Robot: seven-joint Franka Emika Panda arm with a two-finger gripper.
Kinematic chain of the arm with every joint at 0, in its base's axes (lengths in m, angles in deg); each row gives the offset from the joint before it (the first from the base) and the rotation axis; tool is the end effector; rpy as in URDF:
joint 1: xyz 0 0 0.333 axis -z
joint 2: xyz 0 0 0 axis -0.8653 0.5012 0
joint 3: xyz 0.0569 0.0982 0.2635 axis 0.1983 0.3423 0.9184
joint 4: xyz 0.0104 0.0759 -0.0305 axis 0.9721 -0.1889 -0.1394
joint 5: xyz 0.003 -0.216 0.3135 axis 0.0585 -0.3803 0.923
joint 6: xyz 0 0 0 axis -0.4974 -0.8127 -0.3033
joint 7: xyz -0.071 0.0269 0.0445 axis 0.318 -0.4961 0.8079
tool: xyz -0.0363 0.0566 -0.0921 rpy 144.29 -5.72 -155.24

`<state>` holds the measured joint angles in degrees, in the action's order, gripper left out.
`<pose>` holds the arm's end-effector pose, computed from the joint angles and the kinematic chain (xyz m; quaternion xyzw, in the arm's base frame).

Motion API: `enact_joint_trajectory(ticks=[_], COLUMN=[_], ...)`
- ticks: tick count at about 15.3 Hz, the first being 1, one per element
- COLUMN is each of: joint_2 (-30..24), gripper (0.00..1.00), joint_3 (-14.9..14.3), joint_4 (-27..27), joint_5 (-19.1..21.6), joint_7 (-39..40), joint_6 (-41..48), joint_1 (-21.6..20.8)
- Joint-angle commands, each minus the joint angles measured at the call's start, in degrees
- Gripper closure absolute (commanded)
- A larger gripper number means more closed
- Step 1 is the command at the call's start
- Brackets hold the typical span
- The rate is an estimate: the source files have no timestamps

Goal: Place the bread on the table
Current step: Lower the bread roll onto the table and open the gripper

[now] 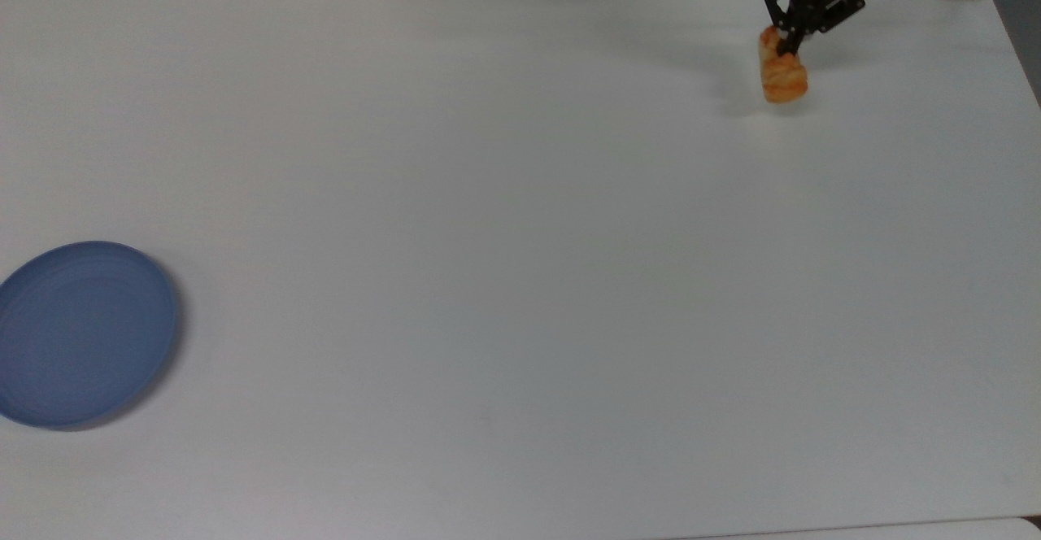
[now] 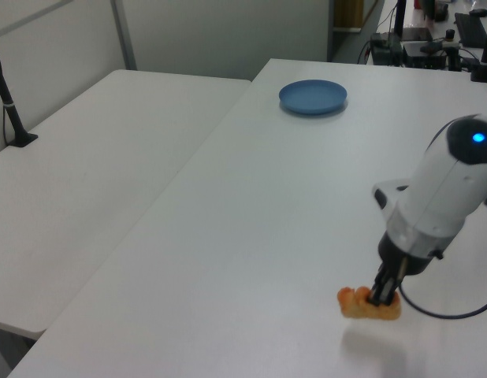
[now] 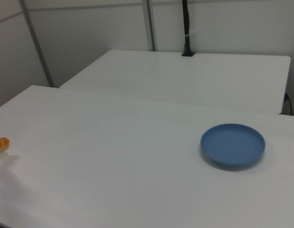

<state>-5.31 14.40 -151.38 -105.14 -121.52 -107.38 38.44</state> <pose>0.3664 0.4823 0.3455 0.9896 0.0049 0.1395 0.0357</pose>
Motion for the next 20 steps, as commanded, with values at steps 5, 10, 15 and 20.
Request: enact_joint_trajectory(ticks=[5,10,15,20], joint_2=[7.3,9.5,10.4,10.3], gripper=[0.99,0.88,0.16,0.0], joint_3=[-8.4,-8.4,-8.4,-8.1], joint_4=[7.5,7.8,7.8,7.9], joint_5=[-2.0,-5.6,-6.4,-5.9], joint_7=[-4.5,-9.5,-10.5,-10.5], joint_6=[0.0,0.1,0.1,0.4], joint_1=[-14.0,-17.0,-16.8,-16.7])
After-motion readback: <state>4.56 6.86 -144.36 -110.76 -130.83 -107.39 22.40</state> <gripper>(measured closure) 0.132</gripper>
